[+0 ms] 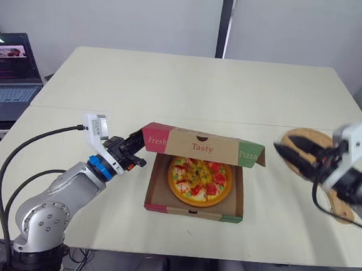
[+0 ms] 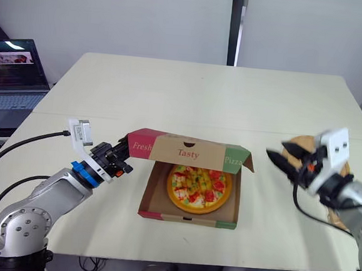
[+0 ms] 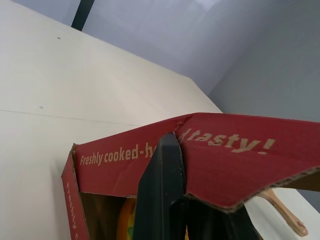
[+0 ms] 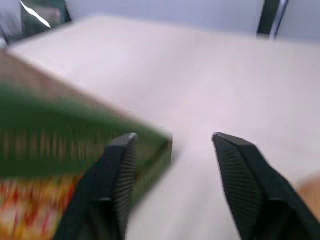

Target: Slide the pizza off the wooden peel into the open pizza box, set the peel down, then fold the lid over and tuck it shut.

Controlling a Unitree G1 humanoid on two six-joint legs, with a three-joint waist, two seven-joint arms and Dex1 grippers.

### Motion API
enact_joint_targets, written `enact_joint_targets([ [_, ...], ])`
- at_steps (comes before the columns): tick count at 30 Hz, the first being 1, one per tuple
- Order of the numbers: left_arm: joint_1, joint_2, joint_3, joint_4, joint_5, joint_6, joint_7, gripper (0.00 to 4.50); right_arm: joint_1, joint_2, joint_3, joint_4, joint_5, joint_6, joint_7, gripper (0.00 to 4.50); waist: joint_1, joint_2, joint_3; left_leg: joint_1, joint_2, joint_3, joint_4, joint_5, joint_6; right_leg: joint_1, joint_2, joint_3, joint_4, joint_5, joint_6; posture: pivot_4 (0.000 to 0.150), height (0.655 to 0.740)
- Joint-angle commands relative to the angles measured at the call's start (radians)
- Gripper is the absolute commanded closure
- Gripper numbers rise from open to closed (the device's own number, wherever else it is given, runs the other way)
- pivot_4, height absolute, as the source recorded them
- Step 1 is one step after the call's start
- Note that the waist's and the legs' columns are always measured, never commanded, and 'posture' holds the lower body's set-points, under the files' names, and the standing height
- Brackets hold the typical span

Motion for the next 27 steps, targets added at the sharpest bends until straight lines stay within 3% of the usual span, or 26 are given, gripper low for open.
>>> enact_joint_targets([
  [1, 0.014, 0.007, -0.030, -0.003, 0.018, 0.016, -0.010, 4.50, -0.083, -0.008, 0.089, 0.017, 0.012, 0.023, -0.014, 3.39, 0.008, 0.000, 0.000, -0.001, 0.000, 0.000, 0.000, 0.000, 0.000, -0.001, 0.000, 0.000, 0.000, 0.000, 0.000, 0.150, 0.7350],
  [4, 0.018, 0.006, -0.036, -0.008, 0.023, 0.014, -0.021, 4.50, -0.133, -0.031, 0.173, 0.030, 0.007, 0.027, 0.030, 4.46, 0.011, 0.000, 0.000, -0.007, -0.001, 0.001, 0.000, 0.002, -0.003, -0.006, -0.001, 0.001, -0.002, 0.003, -0.005, 0.150, 0.7350],
  [9, 0.031, 0.017, -0.019, -0.014, 0.004, 0.010, -0.066, 4.50, -0.183, -0.055, 0.250, 0.050, 0.002, 0.018, 0.086, 4.46, 0.012, 0.000, 0.000, -0.013, -0.002, 0.000, 0.001, 0.002, -0.003, -0.009, -0.001, 0.000, -0.006, 0.004, -0.005, 0.150, 0.7350],
  [15, 0.076, 0.097, 0.000, -0.025, 0.017, 0.012, -0.187, 3.17, -0.200, -0.069, 0.284, 0.067, -0.014, -0.002, 0.121, 4.50, 0.011, 0.000, 0.000, -0.013, -0.001, 0.000, 0.001, 0.002, -0.003, -0.009, -0.001, 0.000, -0.007, 0.004, -0.004, 0.150, 0.7350],
  [19, 0.083, 0.170, 0.029, 0.001, 0.001, 0.035, -0.257, 1.86, -0.204, -0.083, 0.297, 0.079, -0.030, -0.017, 0.146, 4.50, 0.009, 0.000, 0.000, -0.013, -0.001, 0.000, 0.001, 0.002, -0.003, -0.009, -0.001, 0.000, -0.007, 0.005, -0.004, 0.150, 0.7350],
  [23, 0.108, 0.315, 0.075, 0.043, -0.018, 0.101, -0.396, 0.57, -0.205, -0.108, 0.303, 0.094, -0.050, -0.037, 0.184, 4.50, -0.001, 0.001, 0.002, -0.014, -0.001, 0.000, 0.001, 0.002, -0.003, -0.010, 0.000, -0.001, -0.007, 0.004, -0.004, 0.150, 0.7350],
  [27, 0.118, 0.420, 0.107, 0.102, 0.011, 0.123, -0.512, 0.57, -0.206, -0.124, 0.306, 0.107, -0.062, -0.053, 0.213, 4.50, -0.013, 0.002, 0.004, -0.014, -0.001, 0.000, 0.001, 0.001, -0.001, -0.011, 0.000, -0.001, -0.008, 0.004, -0.004, 0.150, 0.7350],
])
